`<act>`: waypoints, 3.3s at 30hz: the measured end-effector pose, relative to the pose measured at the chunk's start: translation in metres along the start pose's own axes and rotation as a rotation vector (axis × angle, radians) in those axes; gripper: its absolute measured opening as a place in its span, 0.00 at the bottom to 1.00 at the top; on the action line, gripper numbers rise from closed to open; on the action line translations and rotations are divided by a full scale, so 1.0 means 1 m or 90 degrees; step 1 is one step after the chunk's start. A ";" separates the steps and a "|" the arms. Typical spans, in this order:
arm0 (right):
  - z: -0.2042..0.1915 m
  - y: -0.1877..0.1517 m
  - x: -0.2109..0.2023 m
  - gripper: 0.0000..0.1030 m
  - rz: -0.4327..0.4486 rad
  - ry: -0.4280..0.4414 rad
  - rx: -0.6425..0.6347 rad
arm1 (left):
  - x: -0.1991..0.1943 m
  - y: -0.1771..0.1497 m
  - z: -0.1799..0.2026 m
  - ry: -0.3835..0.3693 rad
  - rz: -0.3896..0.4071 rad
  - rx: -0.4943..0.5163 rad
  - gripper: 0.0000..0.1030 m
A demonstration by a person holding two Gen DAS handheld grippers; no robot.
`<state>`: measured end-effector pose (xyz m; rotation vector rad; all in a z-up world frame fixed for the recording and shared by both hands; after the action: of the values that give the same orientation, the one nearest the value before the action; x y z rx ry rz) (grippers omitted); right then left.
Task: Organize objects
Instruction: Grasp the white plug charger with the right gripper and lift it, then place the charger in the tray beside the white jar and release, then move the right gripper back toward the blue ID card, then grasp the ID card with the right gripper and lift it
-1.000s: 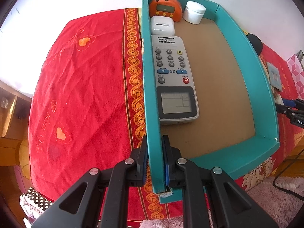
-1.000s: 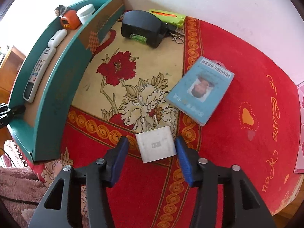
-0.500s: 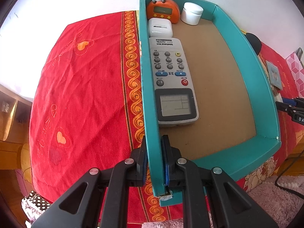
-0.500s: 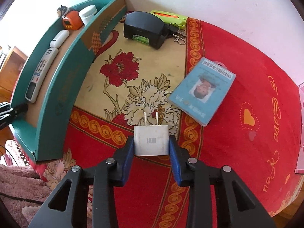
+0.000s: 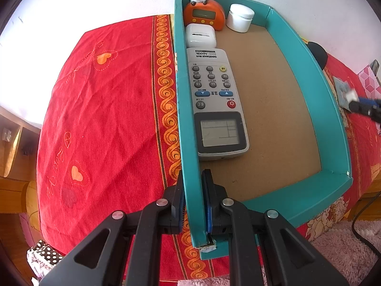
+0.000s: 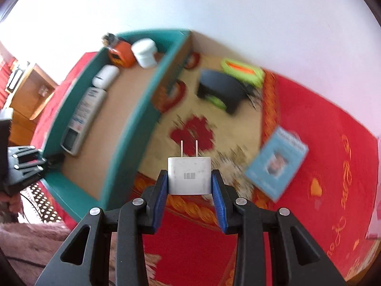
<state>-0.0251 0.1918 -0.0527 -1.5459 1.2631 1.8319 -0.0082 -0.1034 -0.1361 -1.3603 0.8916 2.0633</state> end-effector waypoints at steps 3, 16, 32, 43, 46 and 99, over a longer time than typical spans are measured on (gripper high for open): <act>-0.019 0.035 0.010 0.35 0.016 0.016 -0.017 | 0.001 0.012 0.004 0.000 0.002 -0.003 0.11; -0.067 0.159 0.095 0.35 -0.045 -0.035 0.023 | -0.003 -0.001 -0.008 -0.003 0.015 -0.014 0.11; -0.062 0.209 0.150 0.31 -0.117 -0.245 -0.102 | -0.004 -0.016 -0.008 -0.011 0.020 -0.010 0.12; -0.058 0.212 0.122 0.34 -0.038 -0.168 -0.075 | -0.007 -0.011 -0.015 -0.011 0.021 -0.015 0.12; -0.053 0.208 0.102 0.39 -0.003 -0.123 -0.042 | -0.007 -0.010 -0.015 -0.011 0.021 -0.017 0.12; 0.088 0.011 0.035 0.21 0.037 -0.169 0.217 | -0.008 0.004 -0.016 -0.007 0.032 -0.049 0.12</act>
<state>-0.0915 0.2525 -0.0839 -1.0590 1.4131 1.6816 0.0018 -0.1185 -0.1322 -1.3781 0.8568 2.1612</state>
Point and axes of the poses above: each gripper's, at about its wrist camera, not at the fingertips, and x roughly the way its jaws point, z to its right, y to its top, the point moved 7 cm from there along x, roughly the way its jaws point, and after that the axes turned 10 degrees about -x, right-handed, at the moved point
